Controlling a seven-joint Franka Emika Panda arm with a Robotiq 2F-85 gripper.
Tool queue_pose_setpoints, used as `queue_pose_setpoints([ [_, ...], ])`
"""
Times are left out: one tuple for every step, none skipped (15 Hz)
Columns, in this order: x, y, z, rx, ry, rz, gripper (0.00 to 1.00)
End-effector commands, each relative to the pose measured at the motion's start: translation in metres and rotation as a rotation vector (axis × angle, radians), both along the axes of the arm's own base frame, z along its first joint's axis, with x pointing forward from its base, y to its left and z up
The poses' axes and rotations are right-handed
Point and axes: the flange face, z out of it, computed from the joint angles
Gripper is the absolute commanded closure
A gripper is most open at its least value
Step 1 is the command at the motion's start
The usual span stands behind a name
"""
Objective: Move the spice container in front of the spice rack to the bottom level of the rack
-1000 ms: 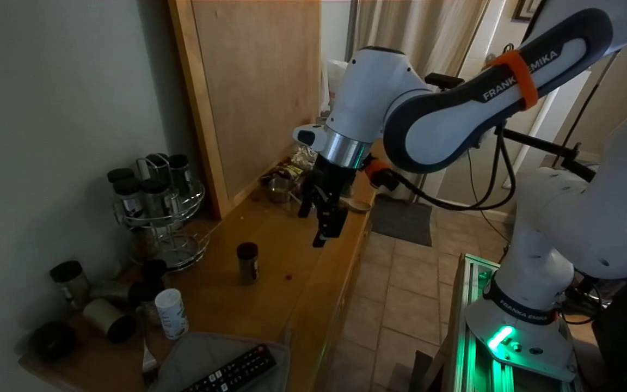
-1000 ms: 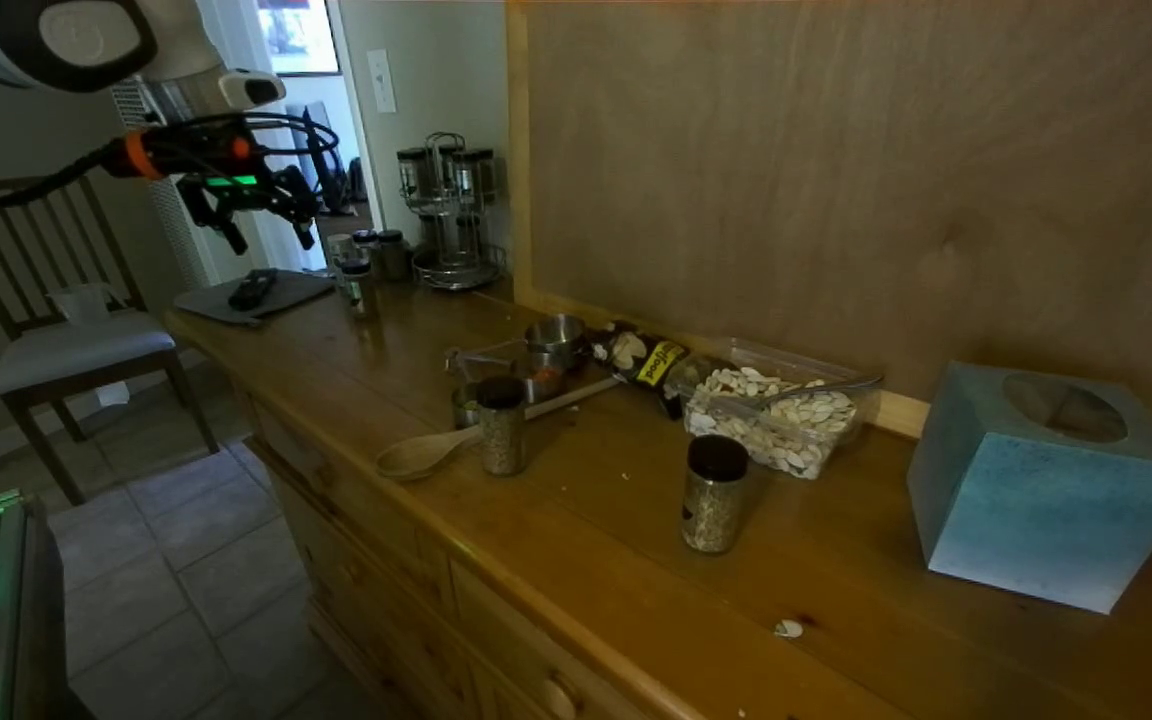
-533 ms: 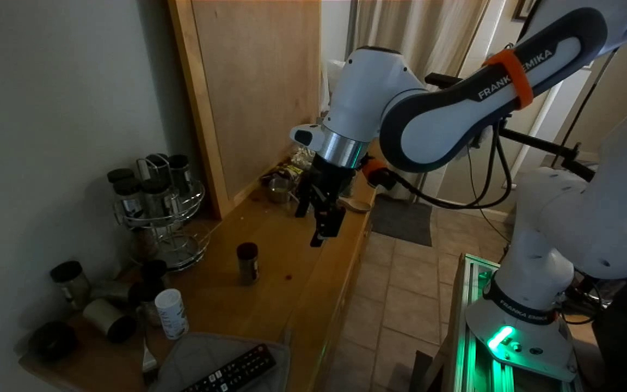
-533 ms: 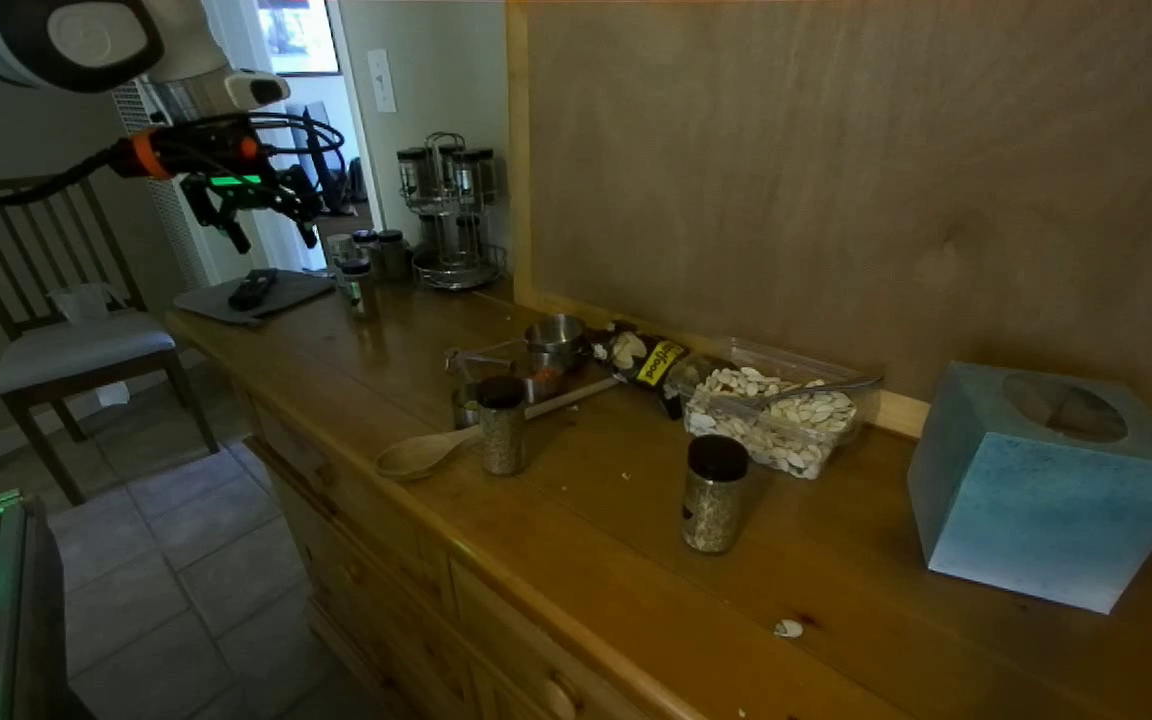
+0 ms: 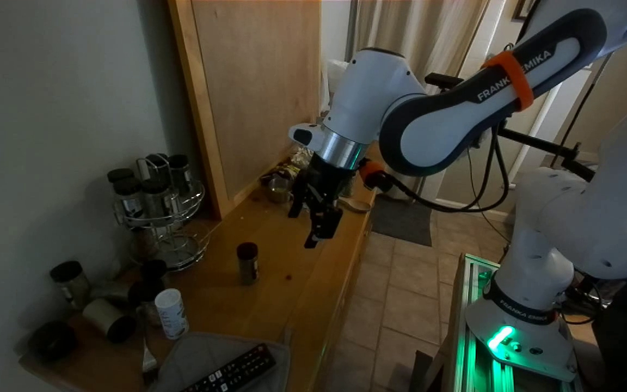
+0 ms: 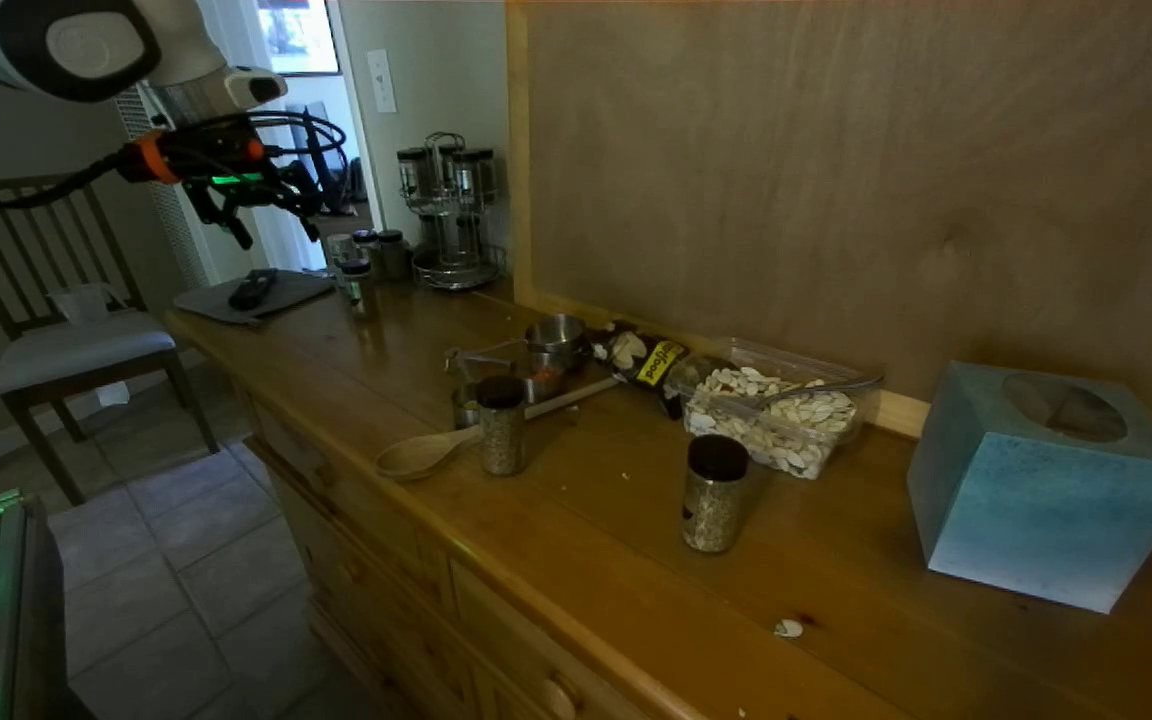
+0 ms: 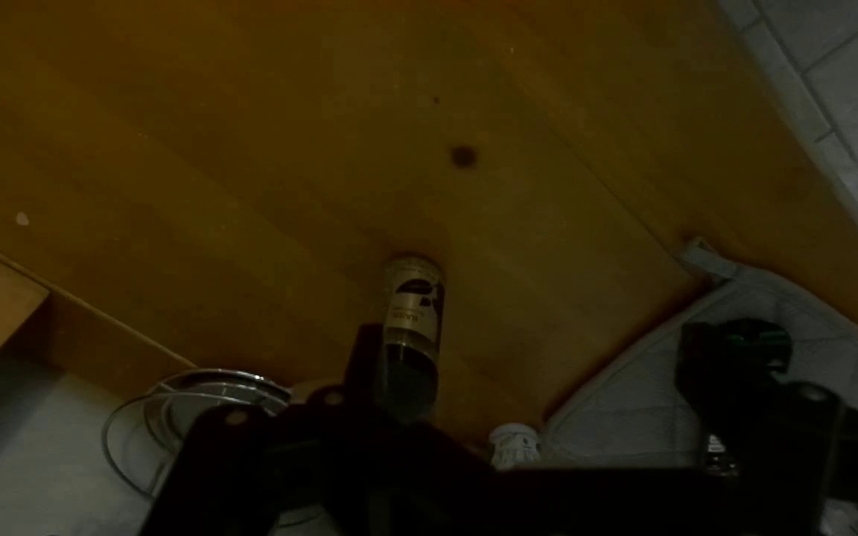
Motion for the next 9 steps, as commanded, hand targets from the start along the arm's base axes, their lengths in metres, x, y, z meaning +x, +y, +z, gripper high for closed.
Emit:
queue_pose_setpoints([
  [0.002, 0.005, -0.015, 0.054, -0.06, 0.041, 0.0],
  [0.003, 0.005, -0.018, 0.065, -0.076, 0.044, 0.0],
  [0.004, 0.005, -0.024, 0.078, -0.091, 0.043, 0.0],
  [0.005, 0.005, -0.027, 0.096, -0.106, 0.044, 0.0],
  [0.006, 0.003, -0.032, 0.103, -0.123, 0.04, 0.0],
  [0.006, 0.002, -0.035, 0.119, -0.14, 0.039, 0.0],
  [0.007, 0.0, -0.038, 0.137, -0.151, 0.04, 0.0],
  [0.008, -0.003, -0.04, 0.153, -0.156, 0.038, 0.0],
  [0.009, -0.004, -0.04, 0.173, -0.165, 0.043, 0.0],
])
